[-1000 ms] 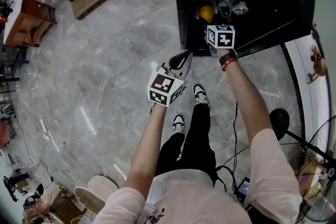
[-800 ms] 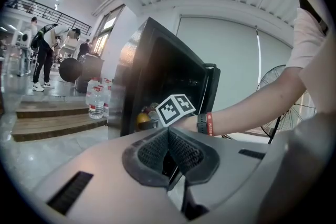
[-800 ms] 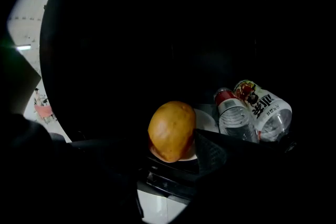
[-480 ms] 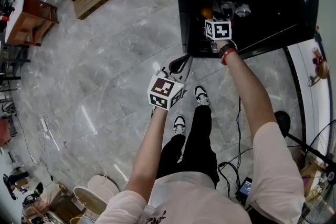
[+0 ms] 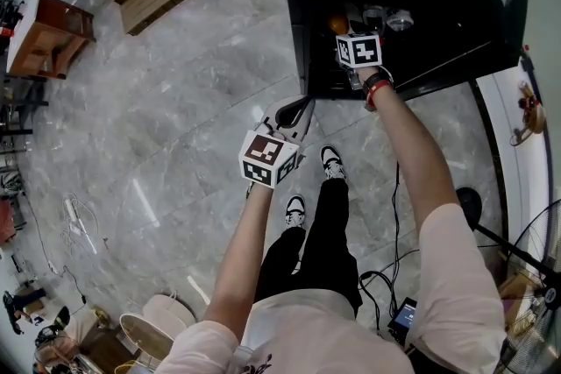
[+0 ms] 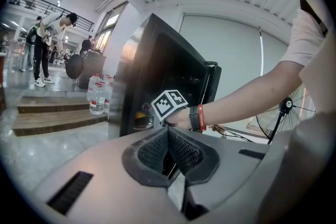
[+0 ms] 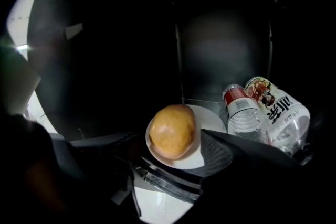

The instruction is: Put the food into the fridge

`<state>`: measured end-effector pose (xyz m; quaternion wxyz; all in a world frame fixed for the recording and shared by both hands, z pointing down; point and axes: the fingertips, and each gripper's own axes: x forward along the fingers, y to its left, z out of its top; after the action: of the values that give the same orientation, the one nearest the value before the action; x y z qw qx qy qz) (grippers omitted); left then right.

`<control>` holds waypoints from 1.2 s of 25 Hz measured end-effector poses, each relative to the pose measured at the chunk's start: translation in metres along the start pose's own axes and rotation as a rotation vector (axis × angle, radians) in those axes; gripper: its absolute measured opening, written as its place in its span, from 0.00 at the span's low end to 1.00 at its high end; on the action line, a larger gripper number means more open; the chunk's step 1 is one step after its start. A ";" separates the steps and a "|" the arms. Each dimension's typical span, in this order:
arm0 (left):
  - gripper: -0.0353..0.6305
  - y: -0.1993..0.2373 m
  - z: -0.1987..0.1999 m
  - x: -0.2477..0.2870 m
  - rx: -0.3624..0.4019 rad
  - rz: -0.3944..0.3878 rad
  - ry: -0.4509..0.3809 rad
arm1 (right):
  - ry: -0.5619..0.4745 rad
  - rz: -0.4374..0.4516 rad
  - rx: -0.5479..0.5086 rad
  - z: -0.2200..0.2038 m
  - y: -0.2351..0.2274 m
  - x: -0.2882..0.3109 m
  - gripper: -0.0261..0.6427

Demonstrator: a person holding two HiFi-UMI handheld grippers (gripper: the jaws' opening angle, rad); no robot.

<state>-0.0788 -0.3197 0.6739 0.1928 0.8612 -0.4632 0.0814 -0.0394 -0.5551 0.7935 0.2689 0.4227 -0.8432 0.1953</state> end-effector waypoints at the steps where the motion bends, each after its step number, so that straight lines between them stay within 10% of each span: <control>1: 0.08 -0.002 0.002 0.000 0.003 -0.003 -0.002 | 0.000 0.001 -0.004 0.000 -0.001 -0.003 0.54; 30: 0.08 -0.046 0.081 -0.049 0.025 0.011 -0.005 | -0.074 -0.008 0.048 0.016 0.012 -0.186 0.48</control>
<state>-0.0711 -0.2926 0.5725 0.1803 0.8612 -0.4675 0.0860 0.0386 -0.4442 0.6644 0.2279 0.4394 -0.8459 0.1987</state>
